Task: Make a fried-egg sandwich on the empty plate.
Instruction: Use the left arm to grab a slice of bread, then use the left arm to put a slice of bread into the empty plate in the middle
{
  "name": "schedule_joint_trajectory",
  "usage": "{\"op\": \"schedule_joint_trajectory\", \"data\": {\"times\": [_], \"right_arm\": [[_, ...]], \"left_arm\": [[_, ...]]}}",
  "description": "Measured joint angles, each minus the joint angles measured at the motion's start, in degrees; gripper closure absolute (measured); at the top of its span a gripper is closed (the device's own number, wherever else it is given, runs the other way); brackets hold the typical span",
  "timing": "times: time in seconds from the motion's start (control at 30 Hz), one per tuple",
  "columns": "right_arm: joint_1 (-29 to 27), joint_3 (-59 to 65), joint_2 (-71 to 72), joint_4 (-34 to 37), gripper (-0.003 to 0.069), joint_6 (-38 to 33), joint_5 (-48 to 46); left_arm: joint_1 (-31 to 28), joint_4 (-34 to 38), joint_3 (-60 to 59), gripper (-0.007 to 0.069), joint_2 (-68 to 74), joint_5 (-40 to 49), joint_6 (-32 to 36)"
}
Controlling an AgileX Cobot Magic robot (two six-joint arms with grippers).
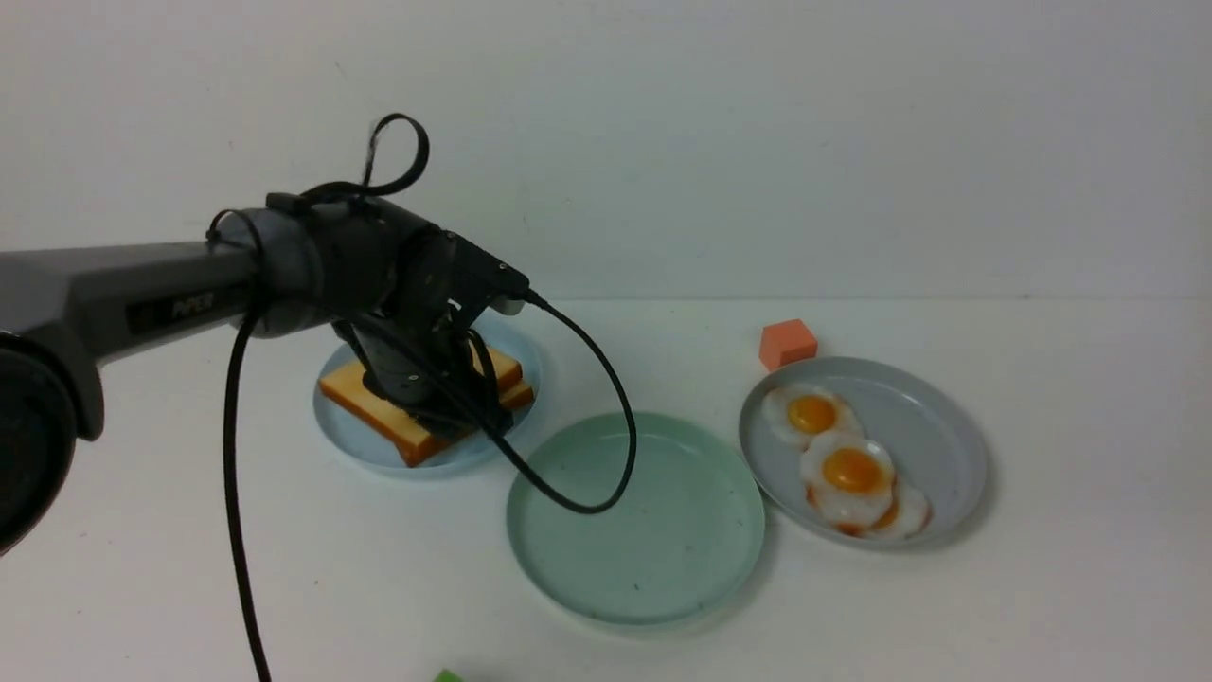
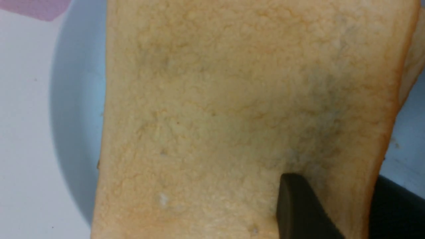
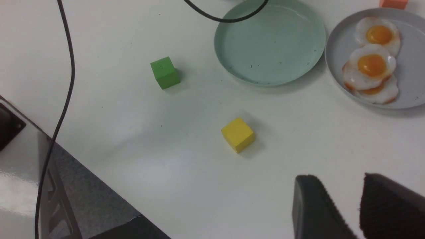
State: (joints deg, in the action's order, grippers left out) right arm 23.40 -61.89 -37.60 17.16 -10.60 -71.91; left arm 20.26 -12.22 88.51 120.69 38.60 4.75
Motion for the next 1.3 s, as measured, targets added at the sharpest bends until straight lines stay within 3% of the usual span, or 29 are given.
{"op": "schedule_joint_trajectory", "data": {"times": [0.3,0.57,0.7,0.87,1.0,1.3], "right_arm": [[0.0,0.0,0.0,0.0,0.0418,0.0,-0.1],[0.0,0.0,0.0,0.0,0.0418,0.0,-0.3],[0.0,0.0,0.0,-0.3,0.0418,0.0,-0.4],[0.0,0.0,0.0,-1.4,0.0418,0.0,-0.8],[0.0,0.0,0.9,-1.6,0.0418,0.0,-0.8],[0.0,0.0,3.0,-1.5,0.0418,0.0,-0.8]], "left_arm": [[0.0,1.2,-0.3,0.0584,-2.7,1.6,-0.2],[0.8,5.4,-0.6,0.0586,-11.4,3.9,-0.6],[6.3,7.6,-1.1,0.0586,-17.1,5.7,-0.9],[18.7,8.0,-5.1,0.0586,-18.3,5.6,-0.9],[25.2,3.9,-7.0,0.0587,-15.4,3.4,-1.3],[26.1,-3.6,-7.0,0.0587,-10.3,1.7,-5.2]]}}
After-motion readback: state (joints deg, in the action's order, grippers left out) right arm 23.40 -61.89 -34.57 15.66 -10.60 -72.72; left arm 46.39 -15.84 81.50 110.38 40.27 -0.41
